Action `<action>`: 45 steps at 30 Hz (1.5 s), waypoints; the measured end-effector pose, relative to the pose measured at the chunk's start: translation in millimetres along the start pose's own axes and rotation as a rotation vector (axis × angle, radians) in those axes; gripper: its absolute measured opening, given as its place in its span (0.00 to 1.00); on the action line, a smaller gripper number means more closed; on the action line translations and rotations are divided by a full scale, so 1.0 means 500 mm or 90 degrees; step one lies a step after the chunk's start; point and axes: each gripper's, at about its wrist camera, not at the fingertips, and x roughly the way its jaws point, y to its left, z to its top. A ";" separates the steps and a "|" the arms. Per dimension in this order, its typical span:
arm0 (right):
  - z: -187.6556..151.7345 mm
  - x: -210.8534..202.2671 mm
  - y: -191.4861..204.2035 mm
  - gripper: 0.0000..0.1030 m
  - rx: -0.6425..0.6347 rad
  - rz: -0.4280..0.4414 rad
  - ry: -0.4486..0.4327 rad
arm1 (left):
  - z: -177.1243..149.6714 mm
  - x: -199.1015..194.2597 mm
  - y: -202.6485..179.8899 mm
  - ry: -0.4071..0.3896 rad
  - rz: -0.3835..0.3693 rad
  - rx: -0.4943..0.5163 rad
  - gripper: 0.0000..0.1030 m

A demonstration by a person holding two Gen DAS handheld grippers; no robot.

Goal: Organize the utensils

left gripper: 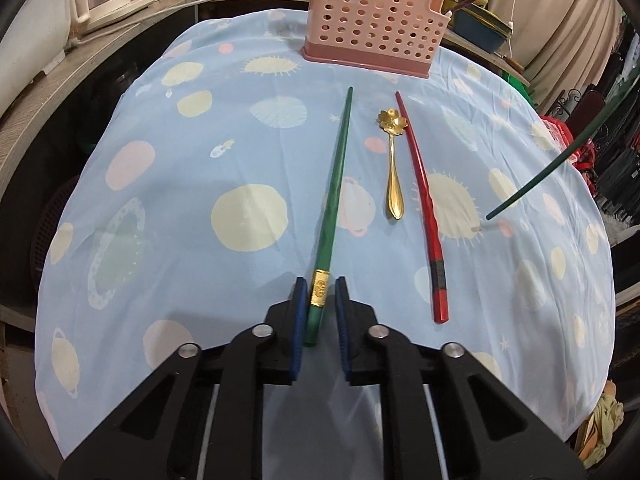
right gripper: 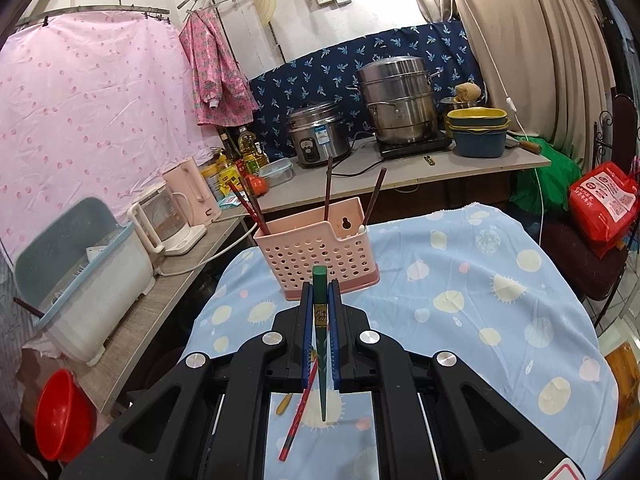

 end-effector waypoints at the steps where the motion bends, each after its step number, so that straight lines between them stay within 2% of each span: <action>1: -0.001 0.001 0.001 0.06 0.000 0.001 0.001 | 0.000 0.000 0.001 -0.001 -0.002 0.000 0.09; 8: 0.001 -0.003 0.006 0.06 -0.001 0.002 -0.004 | 0.015 -0.032 -0.003 -0.025 -0.011 0.001 0.07; 18: 0.029 -0.017 0.010 0.06 -0.012 0.003 -0.029 | 0.096 -0.167 -0.021 -0.131 -0.022 0.007 0.07; 24: 0.054 -0.006 0.021 0.06 -0.029 0.008 -0.035 | 0.177 -0.243 -0.044 -0.210 -0.023 0.028 0.07; 32: 0.111 0.032 0.040 0.06 -0.054 0.017 -0.044 | 0.295 -0.305 -0.087 -0.284 -0.023 0.068 0.07; 39: 0.196 0.087 0.058 0.06 -0.062 0.037 -0.059 | 0.413 -0.355 -0.121 -0.355 -0.024 0.084 0.07; 45: 0.308 0.135 0.089 0.06 -0.067 0.043 -0.110 | 0.527 -0.392 -0.135 -0.424 -0.020 0.082 0.07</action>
